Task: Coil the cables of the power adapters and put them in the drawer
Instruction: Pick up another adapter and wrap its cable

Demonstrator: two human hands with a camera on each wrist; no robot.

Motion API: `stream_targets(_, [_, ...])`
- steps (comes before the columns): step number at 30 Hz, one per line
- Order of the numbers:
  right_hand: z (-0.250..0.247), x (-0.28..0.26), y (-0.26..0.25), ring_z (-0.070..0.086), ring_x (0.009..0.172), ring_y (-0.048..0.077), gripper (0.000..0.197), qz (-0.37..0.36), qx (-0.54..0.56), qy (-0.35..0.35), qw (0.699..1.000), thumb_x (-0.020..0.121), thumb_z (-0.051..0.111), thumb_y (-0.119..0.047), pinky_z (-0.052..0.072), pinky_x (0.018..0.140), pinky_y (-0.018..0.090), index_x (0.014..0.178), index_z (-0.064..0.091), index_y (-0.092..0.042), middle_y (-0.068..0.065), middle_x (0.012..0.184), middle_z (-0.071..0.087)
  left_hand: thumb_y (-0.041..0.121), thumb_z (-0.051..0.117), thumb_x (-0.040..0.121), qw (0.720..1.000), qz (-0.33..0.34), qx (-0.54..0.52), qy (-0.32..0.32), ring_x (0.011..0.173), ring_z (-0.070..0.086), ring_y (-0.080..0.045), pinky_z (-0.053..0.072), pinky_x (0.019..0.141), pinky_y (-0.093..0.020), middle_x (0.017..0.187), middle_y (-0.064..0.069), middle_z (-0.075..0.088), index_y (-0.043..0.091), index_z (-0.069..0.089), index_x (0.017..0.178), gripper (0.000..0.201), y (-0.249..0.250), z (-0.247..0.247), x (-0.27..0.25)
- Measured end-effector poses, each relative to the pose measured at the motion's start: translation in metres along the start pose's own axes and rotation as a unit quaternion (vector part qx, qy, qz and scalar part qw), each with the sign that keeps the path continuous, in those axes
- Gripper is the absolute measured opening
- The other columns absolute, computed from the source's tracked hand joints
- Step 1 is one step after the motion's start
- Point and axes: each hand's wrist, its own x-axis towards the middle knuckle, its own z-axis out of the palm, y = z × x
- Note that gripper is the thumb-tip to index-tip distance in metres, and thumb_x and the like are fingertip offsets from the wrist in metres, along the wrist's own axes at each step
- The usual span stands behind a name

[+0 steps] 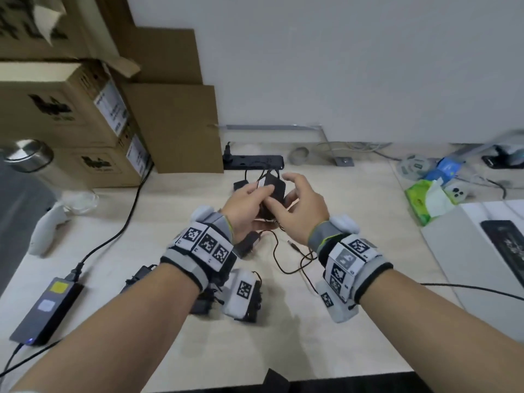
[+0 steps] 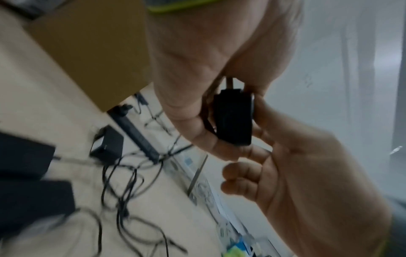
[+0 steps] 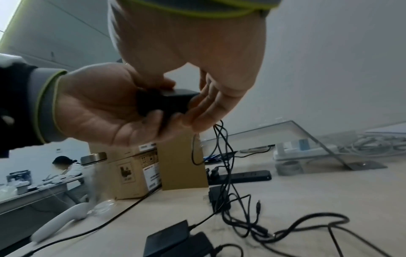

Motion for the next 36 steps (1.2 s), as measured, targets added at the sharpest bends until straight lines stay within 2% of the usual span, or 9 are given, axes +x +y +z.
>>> stream_targets(5, [-0.01, 0.02, -0.003, 0.064, 0.081, 0.016, 0.062, 0.038, 0.028, -0.017, 0.999, 0.089, 0.055, -0.049, 0.049, 0.085, 0.034, 0.143, 0.028, -0.037, -0.008, 0.124, 0.055, 0.033, 0.066, 0.082, 0.995, 0.055, 0.078, -0.041, 0.069, 0.061, -0.016, 0.048, 0.054, -0.027, 0.093, -0.012, 0.068, 0.017, 0.066, 0.108, 0.031, 0.033, -0.031, -0.007])
stream_targets(9, [-0.004, 0.026, -0.013, 0.057, 0.054, 0.023, 0.033, 0.087, 0.089, -0.155, 0.98, 0.093, 0.055, -0.041, 0.051, 0.054, 0.034, 0.119, 0.057, -0.02, 0.006, 0.077, 0.067, 0.033, 0.062, 0.076, 0.995, 0.075, 0.021, -0.066, 0.058, 0.059, -0.015, 0.042, 0.05, -0.027, 0.083, -0.011, 0.068, 0.01, 0.062, 0.111, 0.042, 0.045, -0.046, -0.013])
stream_targets(12, [-0.007, 0.033, -0.022, 0.057, 0.055, 0.021, 0.022, 0.052, -0.024, -0.137, 0.989, 0.088, 0.061, -0.041, 0.052, 0.06, 0.036, 0.076, 0.06, -0.022, 0.0, 0.064, 0.06, 0.035, 0.059, 0.077, 0.993, 0.102, 0.003, -0.065, 0.057, 0.056, -0.019, 0.041, 0.051, -0.027, 0.081, -0.013, 0.068, 0.004, 0.058, 0.118, 0.051, 0.057, -0.053, -0.018])
stream_targets(16, [-0.018, 0.04, -0.026, 0.057, 0.083, 0.028, 0.02, 0.049, -0.244, -0.151, 0.957, 0.097, 0.049, -0.031, 0.041, 0.07, 0.027, 0.089, 0.059, -0.015, 0.006, 0.089, 0.061, 0.038, 0.056, 0.08, 0.983, 0.147, -0.107, -0.035, 0.059, 0.054, -0.015, 0.042, 0.05, -0.024, 0.081, -0.008, 0.066, 0.007, 0.058, 0.115, 0.047, 0.075, -0.062, -0.023])
stream_targets(20, [-0.048, 0.044, 0.01, 0.06, 0.107, 0.033, 0.031, 0.163, -0.353, -0.127, 0.912, 0.093, 0.049, -0.024, 0.044, 0.079, 0.03, 0.115, 0.061, -0.005, 0.016, 0.117, 0.062, 0.043, 0.049, 0.091, 0.939, 0.192, -0.285, 0.025, 0.064, 0.053, -0.012, 0.041, 0.055, -0.023, 0.085, -0.002, 0.063, 0.014, 0.06, 0.113, 0.039, 0.106, -0.087, -0.029])
stream_targets(24, [-0.067, 0.033, 0.026, 0.059, 0.109, 0.034, 0.028, 0.253, -0.342, -0.128, 0.896, 0.089, 0.055, -0.02, 0.044, 0.077, 0.032, 0.11, 0.063, -0.003, 0.018, 0.119, 0.062, 0.045, 0.05, 0.092, 0.932, 0.208, -0.285, 0.077, 0.066, 0.052, -0.012, 0.041, 0.055, -0.023, 0.085, 0.0, 0.064, 0.016, 0.058, 0.118, 0.04, 0.115, -0.103, -0.033])
stream_targets(28, [-0.052, 0.029, -0.001, 0.058, 0.106, 0.031, 0.033, 0.274, -0.48, -0.161, 0.818, 0.098, 0.036, -0.029, 0.042, 0.09, 0.043, 0.084, 0.055, -0.006, 0.009, 0.109, 0.057, 0.044, 0.051, 0.091, 0.939, 0.207, -0.268, 0.069, 0.068, 0.054, -0.013, 0.043, 0.057, -0.024, 0.087, -0.001, 0.064, 0.013, 0.05, 0.135, 0.053, 0.105, -0.087, -0.036])
stream_targets(32, [-0.036, 0.036, -0.005, 0.058, 0.111, 0.029, 0.058, 0.195, -0.389, -0.106, 0.894, 0.087, 0.051, -0.054, 0.047, 0.091, 0.041, 0.132, 0.04, -0.019, 0.006, 0.127, 0.055, 0.042, 0.045, 0.093, 0.939, 0.247, -0.236, -0.03, 0.069, 0.053, -0.015, 0.042, 0.059, -0.026, 0.088, -0.004, 0.064, 0.012, 0.055, 0.12, 0.042, 0.115, -0.063, -0.05])
stream_targets(36, [-0.012, 0.032, -0.022, 0.039, 0.135, 0.022, 0.092, 0.003, -0.199, -0.138, 0.97, 0.073, 0.072, -0.055, 0.036, 0.11, 0.047, 0.146, 0.019, -0.038, 0.0, 0.153, 0.028, 0.042, 0.043, 0.09, 0.928, 0.28, -0.203, -0.137, 0.071, 0.052, -0.018, 0.041, 0.06, -0.029, 0.091, -0.007, 0.062, 0.01, 0.055, 0.117, 0.043, 0.135, -0.042, -0.066])
